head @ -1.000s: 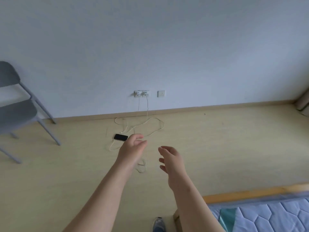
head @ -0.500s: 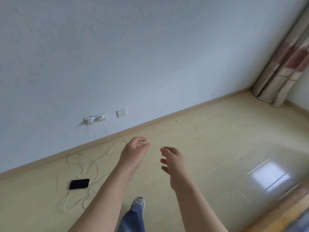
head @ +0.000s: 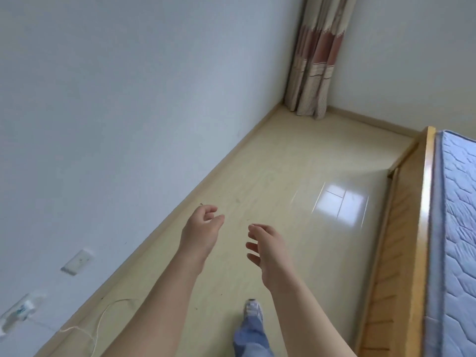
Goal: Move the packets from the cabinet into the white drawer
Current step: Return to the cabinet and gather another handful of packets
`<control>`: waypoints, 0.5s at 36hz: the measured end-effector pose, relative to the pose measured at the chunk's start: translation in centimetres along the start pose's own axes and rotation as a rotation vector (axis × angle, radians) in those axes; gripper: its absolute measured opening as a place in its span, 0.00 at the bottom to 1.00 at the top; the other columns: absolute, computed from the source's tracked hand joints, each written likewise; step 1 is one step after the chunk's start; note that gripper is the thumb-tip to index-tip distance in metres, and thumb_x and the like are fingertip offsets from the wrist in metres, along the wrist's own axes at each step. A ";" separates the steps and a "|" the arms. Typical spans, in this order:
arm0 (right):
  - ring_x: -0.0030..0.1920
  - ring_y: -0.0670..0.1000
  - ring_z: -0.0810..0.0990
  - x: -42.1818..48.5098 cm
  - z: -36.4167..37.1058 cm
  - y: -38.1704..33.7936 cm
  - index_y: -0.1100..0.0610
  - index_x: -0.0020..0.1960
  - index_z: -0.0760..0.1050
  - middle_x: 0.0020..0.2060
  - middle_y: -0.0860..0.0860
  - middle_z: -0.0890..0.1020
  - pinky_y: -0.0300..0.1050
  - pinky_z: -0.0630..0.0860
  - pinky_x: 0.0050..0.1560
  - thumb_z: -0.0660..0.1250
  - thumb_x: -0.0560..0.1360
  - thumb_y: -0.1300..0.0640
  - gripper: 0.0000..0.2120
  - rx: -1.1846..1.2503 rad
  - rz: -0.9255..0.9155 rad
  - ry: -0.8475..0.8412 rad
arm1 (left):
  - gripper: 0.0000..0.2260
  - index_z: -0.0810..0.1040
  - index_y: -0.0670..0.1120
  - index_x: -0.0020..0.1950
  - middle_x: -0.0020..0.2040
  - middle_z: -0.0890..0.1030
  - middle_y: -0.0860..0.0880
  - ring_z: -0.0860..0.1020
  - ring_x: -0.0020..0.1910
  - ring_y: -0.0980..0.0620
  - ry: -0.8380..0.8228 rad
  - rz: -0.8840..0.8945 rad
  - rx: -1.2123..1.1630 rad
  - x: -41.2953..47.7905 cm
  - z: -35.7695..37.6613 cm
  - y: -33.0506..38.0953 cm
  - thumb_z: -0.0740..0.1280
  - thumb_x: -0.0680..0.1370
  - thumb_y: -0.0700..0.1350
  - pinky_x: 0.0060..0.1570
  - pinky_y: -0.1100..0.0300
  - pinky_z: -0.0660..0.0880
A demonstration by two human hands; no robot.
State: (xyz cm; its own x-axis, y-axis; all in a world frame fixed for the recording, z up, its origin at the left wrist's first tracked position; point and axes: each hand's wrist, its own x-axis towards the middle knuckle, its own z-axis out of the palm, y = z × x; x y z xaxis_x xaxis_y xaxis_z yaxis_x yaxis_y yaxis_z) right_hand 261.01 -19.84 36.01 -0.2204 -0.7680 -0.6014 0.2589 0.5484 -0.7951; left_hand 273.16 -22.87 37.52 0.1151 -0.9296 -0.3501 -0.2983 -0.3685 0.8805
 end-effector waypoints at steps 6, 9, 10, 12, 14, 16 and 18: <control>0.46 0.50 0.75 10.0 -2.0 -7.3 0.51 0.46 0.72 0.45 0.48 0.76 0.43 0.71 0.48 0.62 0.78 0.57 0.03 0.064 -0.027 0.059 | 0.08 0.72 0.52 0.57 0.51 0.76 0.53 0.75 0.58 0.50 -0.127 0.061 0.049 10.1 6.5 6.1 0.63 0.78 0.46 0.59 0.52 0.72; 0.47 0.50 0.75 15.3 -4.0 -12.6 0.52 0.48 0.72 0.45 0.48 0.76 0.42 0.71 0.46 0.62 0.78 0.57 0.02 0.071 -0.043 0.084 | 0.07 0.72 0.52 0.56 0.49 0.76 0.55 0.76 0.58 0.50 -0.159 0.087 0.068 15.7 10.2 10.7 0.63 0.78 0.46 0.60 0.51 0.72; 0.46 0.50 0.75 16.9 -4.7 -14.4 0.52 0.49 0.73 0.46 0.48 0.76 0.42 0.71 0.45 0.62 0.78 0.57 0.02 0.071 -0.053 0.097 | 0.06 0.72 0.52 0.56 0.50 0.76 0.55 0.76 0.58 0.50 -0.168 0.096 0.072 17.4 11.4 12.3 0.63 0.79 0.47 0.60 0.52 0.72; 0.46 0.49 0.75 20.2 -6.0 -17.8 0.52 0.49 0.73 0.46 0.48 0.76 0.41 0.71 0.43 0.62 0.78 0.57 0.02 0.077 -0.079 0.116 | 0.06 0.72 0.53 0.56 0.51 0.77 0.54 0.76 0.57 0.50 -0.181 0.123 0.066 20.8 13.8 15.4 0.62 0.79 0.47 0.59 0.52 0.72; 0.46 0.49 0.75 23.2 -7.1 -20.6 0.52 0.48 0.73 0.46 0.48 0.76 0.40 0.71 0.43 0.62 0.78 0.57 0.02 0.096 -0.080 0.145 | 0.06 0.72 0.53 0.56 0.52 0.77 0.54 0.76 0.57 0.50 -0.201 0.133 0.062 23.8 16.0 17.7 0.63 0.79 0.47 0.60 0.51 0.73; 0.46 0.49 0.75 25.9 -8.1 -22.8 0.52 0.47 0.72 0.46 0.48 0.76 0.41 0.71 0.43 0.62 0.78 0.57 0.02 0.110 -0.068 0.166 | 0.06 0.73 0.52 0.56 0.52 0.77 0.53 0.76 0.56 0.51 -0.234 0.128 0.059 26.5 18.1 19.5 0.63 0.79 0.47 0.58 0.52 0.73; 0.45 0.49 0.75 28.8 -9.0 -24.8 0.51 0.46 0.72 0.46 0.48 0.77 0.42 0.71 0.44 0.62 0.78 0.57 0.03 0.115 -0.054 0.177 | 0.07 0.73 0.51 0.57 0.50 0.77 0.54 0.77 0.53 0.52 -0.256 0.118 0.056 29.4 20.3 20.9 0.62 0.79 0.46 0.55 0.55 0.73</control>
State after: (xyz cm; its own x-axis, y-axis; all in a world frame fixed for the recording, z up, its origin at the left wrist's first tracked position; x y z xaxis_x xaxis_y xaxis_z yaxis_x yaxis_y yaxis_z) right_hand 239.83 -52.57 37.68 -0.3964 -0.7193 -0.5705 0.3457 0.4588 -0.8186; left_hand 251.05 -57.89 39.16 -0.1643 -0.9323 -0.3222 -0.3482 -0.2508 0.9032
